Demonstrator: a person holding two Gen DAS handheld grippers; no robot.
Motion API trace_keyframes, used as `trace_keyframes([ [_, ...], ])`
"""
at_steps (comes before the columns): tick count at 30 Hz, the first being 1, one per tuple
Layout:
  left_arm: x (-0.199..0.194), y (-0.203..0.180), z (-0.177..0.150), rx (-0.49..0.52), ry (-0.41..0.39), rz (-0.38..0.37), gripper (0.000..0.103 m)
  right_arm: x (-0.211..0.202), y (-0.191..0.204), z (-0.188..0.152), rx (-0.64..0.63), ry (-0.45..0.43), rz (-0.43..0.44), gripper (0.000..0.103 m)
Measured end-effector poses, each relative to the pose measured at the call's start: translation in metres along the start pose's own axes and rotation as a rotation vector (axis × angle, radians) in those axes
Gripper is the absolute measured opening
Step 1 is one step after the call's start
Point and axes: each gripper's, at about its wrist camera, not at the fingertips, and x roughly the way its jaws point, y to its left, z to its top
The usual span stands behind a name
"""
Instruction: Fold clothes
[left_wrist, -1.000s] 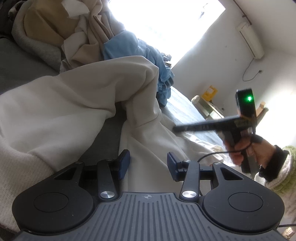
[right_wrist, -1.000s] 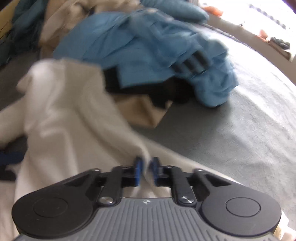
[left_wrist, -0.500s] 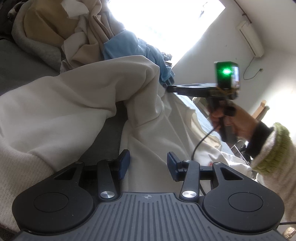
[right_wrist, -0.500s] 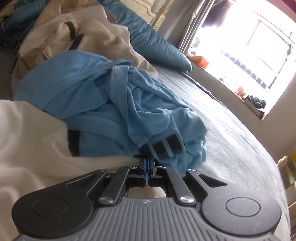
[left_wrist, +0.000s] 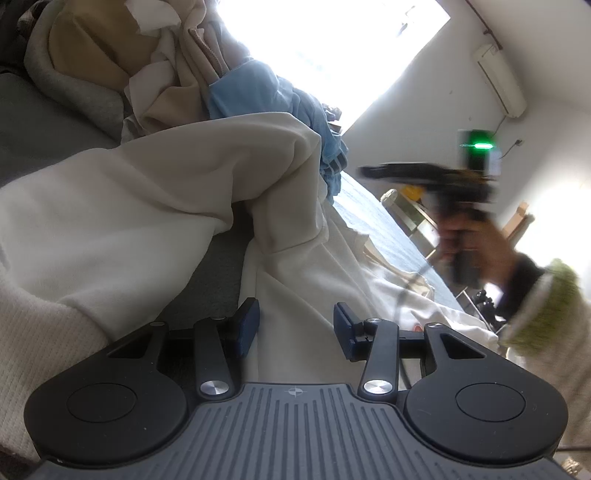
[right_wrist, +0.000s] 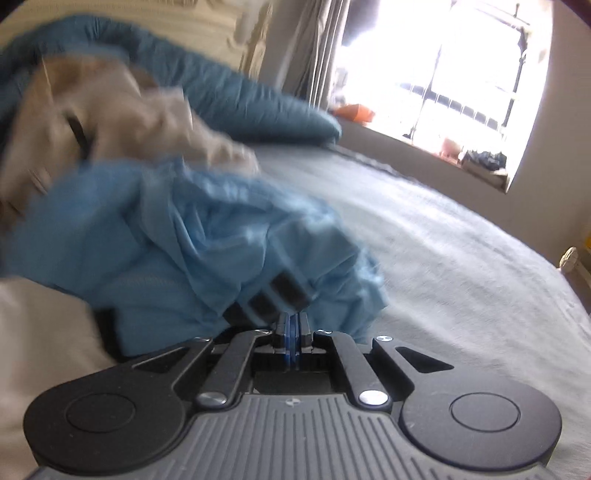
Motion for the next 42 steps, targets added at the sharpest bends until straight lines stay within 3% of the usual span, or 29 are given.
trace_keyframes([
  [4,0.000,0.001,0.000,-0.003,0.001,-0.001,0.044,-0.081,-0.026,0.009,0.036,-0.074,-0.011,0.004],
  [9,0.000,0.000,0.001,-0.002,0.001,0.003,0.044,-0.181,-0.073,0.010,0.132,-0.157,-0.047,0.025],
  [12,0.000,0.000,0.001,-0.002,0.001,0.006,0.044,-0.198,-0.093,-0.002,0.223,-0.103,0.004,0.036],
  [15,-0.001,-0.001,0.000,0.000,0.000,0.010,0.044,-0.169,-0.100,-0.028,0.342,0.039,0.102,0.041],
  [19,-0.001,-0.001,-0.001,0.000,-0.001,0.011,0.044,-0.086,-0.088,-0.068,0.466,0.195,0.212,0.041],
  [26,-0.003,-0.001,-0.001,0.004,0.000,0.008,0.045,0.030,-0.077,-0.095,0.495,0.281,0.200,0.042],
  [28,-0.003,-0.001,-0.001,0.004,-0.001,0.006,0.045,0.039,-0.079,-0.099,0.513,0.265,0.232,0.041],
  [30,-0.003,0.000,-0.001,0.002,-0.001,0.004,0.045,0.038,-0.077,-0.099,0.494,0.238,0.245,0.024],
  [31,-0.003,0.000,-0.001,0.001,-0.002,0.003,0.045,0.036,-0.075,-0.099,0.476,0.222,0.244,0.009],
  [32,-0.002,0.000,-0.001,0.002,-0.002,0.004,0.045,0.031,-0.074,-0.097,0.461,0.198,0.234,0.005],
  [36,-0.001,0.000,-0.001,0.005,-0.002,0.008,0.045,0.023,-0.072,-0.088,0.412,0.137,0.190,0.004],
  [42,-0.001,0.001,0.000,0.004,-0.001,0.008,0.045,0.050,-0.073,-0.072,0.351,0.148,0.131,0.004],
])
